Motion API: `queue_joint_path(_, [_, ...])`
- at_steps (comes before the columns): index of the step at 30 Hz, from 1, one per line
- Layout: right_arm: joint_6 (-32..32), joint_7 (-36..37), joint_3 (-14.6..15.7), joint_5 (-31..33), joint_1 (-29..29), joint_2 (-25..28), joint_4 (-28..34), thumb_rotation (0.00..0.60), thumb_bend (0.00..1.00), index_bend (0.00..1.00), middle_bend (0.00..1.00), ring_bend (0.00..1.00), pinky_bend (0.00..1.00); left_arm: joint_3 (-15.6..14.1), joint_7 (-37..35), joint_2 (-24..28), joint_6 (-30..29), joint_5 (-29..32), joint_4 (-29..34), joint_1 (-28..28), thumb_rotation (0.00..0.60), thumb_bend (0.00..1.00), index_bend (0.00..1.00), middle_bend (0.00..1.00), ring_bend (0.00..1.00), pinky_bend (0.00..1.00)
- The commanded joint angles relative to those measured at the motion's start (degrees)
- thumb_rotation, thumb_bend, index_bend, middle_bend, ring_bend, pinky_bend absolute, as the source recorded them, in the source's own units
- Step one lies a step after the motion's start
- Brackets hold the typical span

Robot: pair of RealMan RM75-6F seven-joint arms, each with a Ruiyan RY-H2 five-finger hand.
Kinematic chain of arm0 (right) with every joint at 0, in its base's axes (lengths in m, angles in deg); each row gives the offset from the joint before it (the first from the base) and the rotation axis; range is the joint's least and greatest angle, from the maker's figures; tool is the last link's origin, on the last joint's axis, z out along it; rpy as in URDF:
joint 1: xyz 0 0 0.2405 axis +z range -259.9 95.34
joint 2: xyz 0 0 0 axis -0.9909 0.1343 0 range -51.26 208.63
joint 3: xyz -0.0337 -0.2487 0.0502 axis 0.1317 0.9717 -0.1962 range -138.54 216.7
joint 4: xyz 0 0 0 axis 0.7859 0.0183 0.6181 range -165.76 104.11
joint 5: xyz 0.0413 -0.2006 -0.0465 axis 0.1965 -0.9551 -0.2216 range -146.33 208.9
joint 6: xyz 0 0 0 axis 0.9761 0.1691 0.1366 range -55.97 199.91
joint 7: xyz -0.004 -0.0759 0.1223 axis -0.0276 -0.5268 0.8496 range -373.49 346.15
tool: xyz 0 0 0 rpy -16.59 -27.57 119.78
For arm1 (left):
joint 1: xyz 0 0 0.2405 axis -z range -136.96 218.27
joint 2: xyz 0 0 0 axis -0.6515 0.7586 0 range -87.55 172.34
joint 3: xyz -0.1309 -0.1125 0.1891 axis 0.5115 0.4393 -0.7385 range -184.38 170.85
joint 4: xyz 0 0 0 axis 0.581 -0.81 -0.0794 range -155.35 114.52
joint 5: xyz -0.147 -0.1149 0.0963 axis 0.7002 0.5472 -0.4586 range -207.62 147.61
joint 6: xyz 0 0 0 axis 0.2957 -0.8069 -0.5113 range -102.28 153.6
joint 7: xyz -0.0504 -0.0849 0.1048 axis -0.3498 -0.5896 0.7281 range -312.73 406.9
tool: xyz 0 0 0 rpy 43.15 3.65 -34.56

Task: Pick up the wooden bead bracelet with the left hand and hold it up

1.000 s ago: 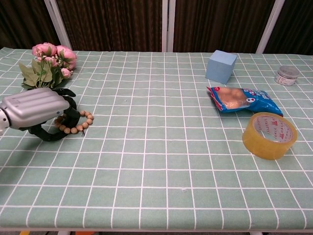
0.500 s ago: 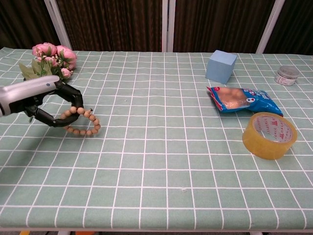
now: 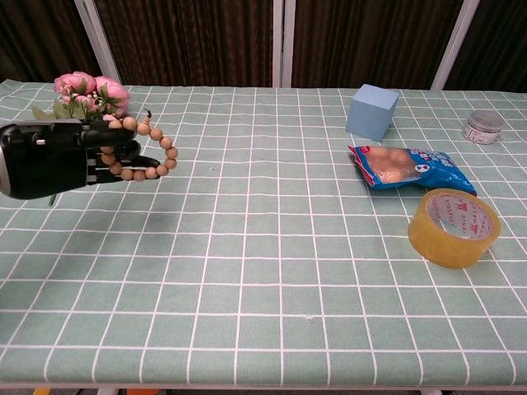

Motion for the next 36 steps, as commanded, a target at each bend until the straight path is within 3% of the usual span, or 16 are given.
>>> queue_joint_path(1, [0.0,0.0,0.0,0.0,0.0,0.0,0.0,0.600,0.06,0.07,0.17,0.06,0.19,-0.9,-8.5,2.1,1.4,-2.4,1.3,1.6,0.445,0.52,0.57,0.62,0.31,0.14])
queue_joint_path(4, [-0.1,-0.1,0.0,-0.1,-0.1,0.1,0.1,0.600,0.06,0.07,0.17,0.06,0.19,-1.1,-8.7,1.4,-0.1,-2.9,0.3,1.4,0.319,0.52,0.57,0.61,0.31,0.13])
queue_joint_path(8, [-0.3,-0.2,0.0,-0.2,-0.1,0.3,0.4,0.600,0.06,0.07,0.17,0.06,0.19,-0.8,-8.0,0.3,-2.1,-2.5,-0.4,0.9,0.204,0.52,0.57,0.61,0.31,0.12])
queue_joint_path(14, [-0.4,-0.4,-0.1,-0.3,-0.3,0.3,0.5,0.600,0.06,0.07,0.17,0.06,0.18,0.8,-5.9,-2.0,-5.5,-0.3,-1.5,-0.7,0.174,0.51,0.57,0.61,0.31,0.11])
queue_joint_path(19, [-0.5,-0.5,-0.1,-0.4,-0.3,0.3,0.6,0.600,0.06,0.07,0.17,0.06,0.17,3.3,-3.2,-4.8,-8.4,3.1,-2.5,-2.4,0.193,0.44,0.57,0.61,0.30,0.10])
queue_joint_path(23, [-0.6,-0.5,-0.1,-0.4,-0.3,0.3,0.5,0.600,0.06,0.07,0.18,0.06,0.15,5.1,-0.8,-6.1,-9.8,5.0,-2.4,-3.4,0.353,0.38,0.58,0.62,0.32,0.08])
queue_joint_path(25, [-0.7,-0.4,-0.1,-0.4,-0.4,0.2,0.5,0.600,0.06,0.07,0.18,0.06,0.14,5.5,0.6,-6.4,-10.0,5.6,-2.3,-3.7,0.393,0.38,0.58,0.63,0.34,0.06])
queue_joint_path(33, [-0.5,-0.2,-0.2,-0.6,-0.2,0.2,0.3,0.600,0.06,0.07,0.18,0.06,0.07,6.3,7.3,-6.9,-9.5,6.6,-1.4,-4.4,0.385,0.39,0.59,0.62,0.18,0.03])
queue_joint_path(36, [-0.4,-0.1,-0.2,-0.6,-0.1,0.2,0.3,0.600,0.06,0.07,0.18,0.06,0.06,6.7,10.2,-7.3,-9.9,7.2,-1.5,-5.0,0.432,0.40,0.58,0.62,0.17,0.02])
